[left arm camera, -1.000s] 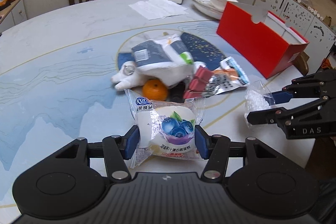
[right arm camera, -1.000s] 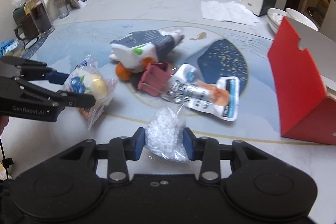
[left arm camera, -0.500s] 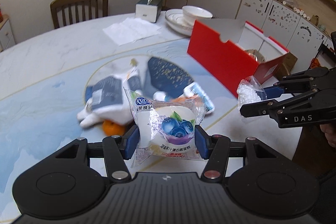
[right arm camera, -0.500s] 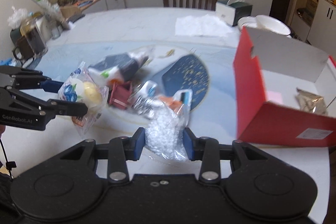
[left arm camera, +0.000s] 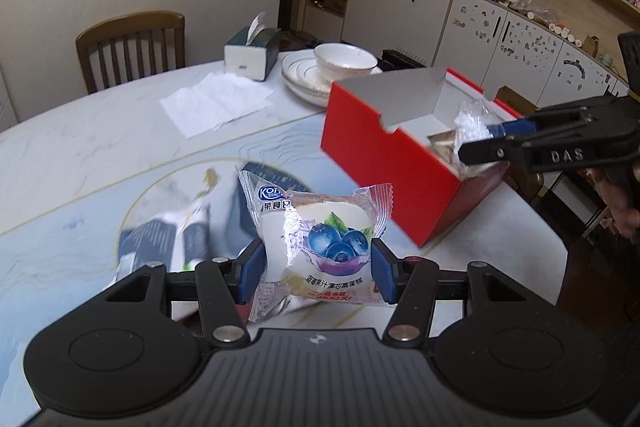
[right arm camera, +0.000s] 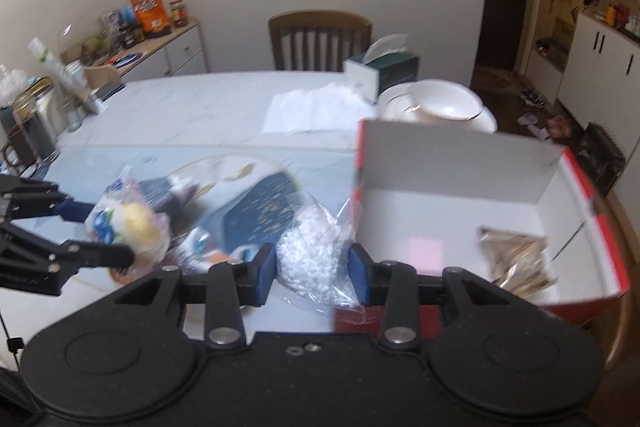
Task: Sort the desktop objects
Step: 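Carry the bread bag and bead bag with both tools into the red box, then open the left tool dropping the bread bag while the right tool releases the bead bag, then withdraw both tools from the box toward the table, then grasp the white tissue pack with the left tool while the right tool grasps the pink binder clip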
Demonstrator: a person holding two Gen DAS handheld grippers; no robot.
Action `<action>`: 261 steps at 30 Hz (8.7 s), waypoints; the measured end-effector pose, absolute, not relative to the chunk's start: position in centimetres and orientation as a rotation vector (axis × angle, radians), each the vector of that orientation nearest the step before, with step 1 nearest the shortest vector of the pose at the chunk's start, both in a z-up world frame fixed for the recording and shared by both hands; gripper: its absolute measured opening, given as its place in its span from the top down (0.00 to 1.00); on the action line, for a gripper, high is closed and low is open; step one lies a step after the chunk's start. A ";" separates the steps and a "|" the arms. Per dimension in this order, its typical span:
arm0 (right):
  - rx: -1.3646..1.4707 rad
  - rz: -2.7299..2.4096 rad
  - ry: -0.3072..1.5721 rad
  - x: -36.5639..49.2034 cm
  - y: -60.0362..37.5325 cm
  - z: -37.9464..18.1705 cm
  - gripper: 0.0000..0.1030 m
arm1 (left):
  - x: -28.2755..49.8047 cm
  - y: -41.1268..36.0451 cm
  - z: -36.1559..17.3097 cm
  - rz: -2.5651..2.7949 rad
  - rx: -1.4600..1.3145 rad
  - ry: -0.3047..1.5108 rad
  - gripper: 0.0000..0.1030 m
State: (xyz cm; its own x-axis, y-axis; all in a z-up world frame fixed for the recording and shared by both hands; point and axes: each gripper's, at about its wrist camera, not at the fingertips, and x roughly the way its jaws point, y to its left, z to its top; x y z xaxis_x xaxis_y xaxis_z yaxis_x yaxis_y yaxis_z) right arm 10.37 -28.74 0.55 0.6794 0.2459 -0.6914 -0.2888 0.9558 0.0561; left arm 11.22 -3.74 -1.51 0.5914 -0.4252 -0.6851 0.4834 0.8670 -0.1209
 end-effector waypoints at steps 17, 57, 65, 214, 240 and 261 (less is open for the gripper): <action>-0.066 0.237 0.750 15.7 -37.1 0.9 0.63 | 14.6 -12.5 1.1 -0.605 0.127 0.698 0.47; -0.113 0.199 0.947 27.4 -42.9 -6.2 0.63 | 24.1 -28.2 -5.4 -0.700 0.367 0.851 0.47; -0.132 0.213 1.043 28.5 -42.7 -8.2 0.63 | 25.6 -28.7 -7.4 -0.699 0.349 0.969 0.47; -0.024 0.286 0.831 9.6 -16.7 -3.9 0.25 | 22.1 2.9 -6.4 -0.375 0.113 0.900 0.00; -0.172 0.422 0.910 12.8 -8.2 -8.8 0.27 | 24.1 2.7 -9.6 -0.353 0.184 1.009 0.00; -0.191 0.464 0.955 13.7 -7.2 -10.1 0.51 | 24.2 3.1 -9.6 -0.383 0.135 1.021 0.17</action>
